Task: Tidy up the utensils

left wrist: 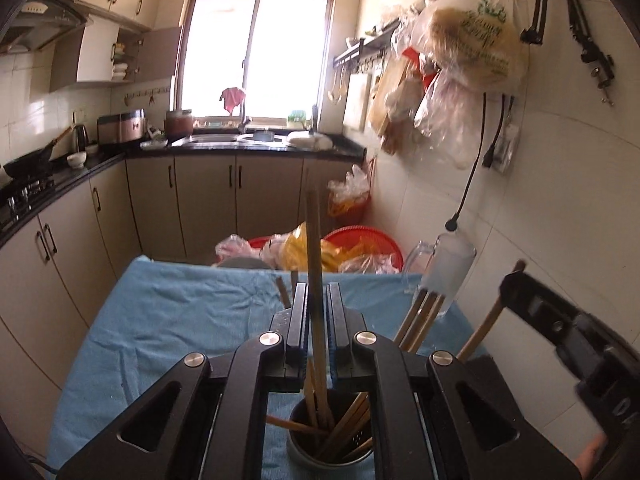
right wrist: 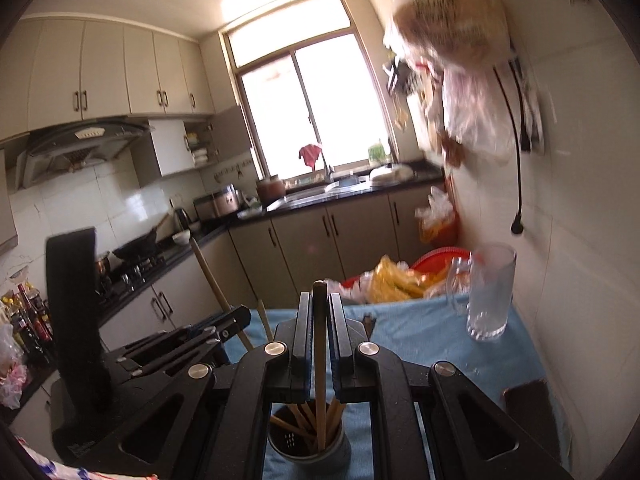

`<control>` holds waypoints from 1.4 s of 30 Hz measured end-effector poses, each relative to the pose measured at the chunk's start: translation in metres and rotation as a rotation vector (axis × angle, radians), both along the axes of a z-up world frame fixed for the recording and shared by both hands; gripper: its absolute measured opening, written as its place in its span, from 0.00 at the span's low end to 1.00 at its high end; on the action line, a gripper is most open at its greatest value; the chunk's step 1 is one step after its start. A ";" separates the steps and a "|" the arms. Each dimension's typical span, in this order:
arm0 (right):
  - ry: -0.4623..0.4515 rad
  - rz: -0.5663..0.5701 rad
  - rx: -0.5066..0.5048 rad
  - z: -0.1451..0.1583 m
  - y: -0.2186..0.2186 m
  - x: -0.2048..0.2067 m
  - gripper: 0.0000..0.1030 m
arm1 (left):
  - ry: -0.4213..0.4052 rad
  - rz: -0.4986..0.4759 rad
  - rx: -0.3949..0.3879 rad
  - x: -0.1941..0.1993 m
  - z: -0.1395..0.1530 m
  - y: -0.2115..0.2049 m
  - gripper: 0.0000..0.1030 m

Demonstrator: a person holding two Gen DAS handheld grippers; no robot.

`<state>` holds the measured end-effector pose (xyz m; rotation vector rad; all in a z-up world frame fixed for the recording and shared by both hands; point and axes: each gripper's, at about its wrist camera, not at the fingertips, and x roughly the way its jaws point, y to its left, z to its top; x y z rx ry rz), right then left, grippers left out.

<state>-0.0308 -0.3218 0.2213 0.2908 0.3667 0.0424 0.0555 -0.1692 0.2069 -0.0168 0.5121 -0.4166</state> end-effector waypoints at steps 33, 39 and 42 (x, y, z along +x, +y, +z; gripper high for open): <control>0.566 0.261 -0.066 -0.184 0.100 -0.067 0.20 | 0.215 0.271 0.043 -0.134 -0.093 0.170 0.58; 0.612 0.240 -0.080 -0.188 0.123 -0.047 0.13 | 0.234 0.317 0.068 -0.137 -0.114 0.187 0.58; 0.565 0.410 0.069 -0.187 0.138 -0.043 0.12 | 0.251 0.333 0.056 -0.134 -0.118 0.195 0.58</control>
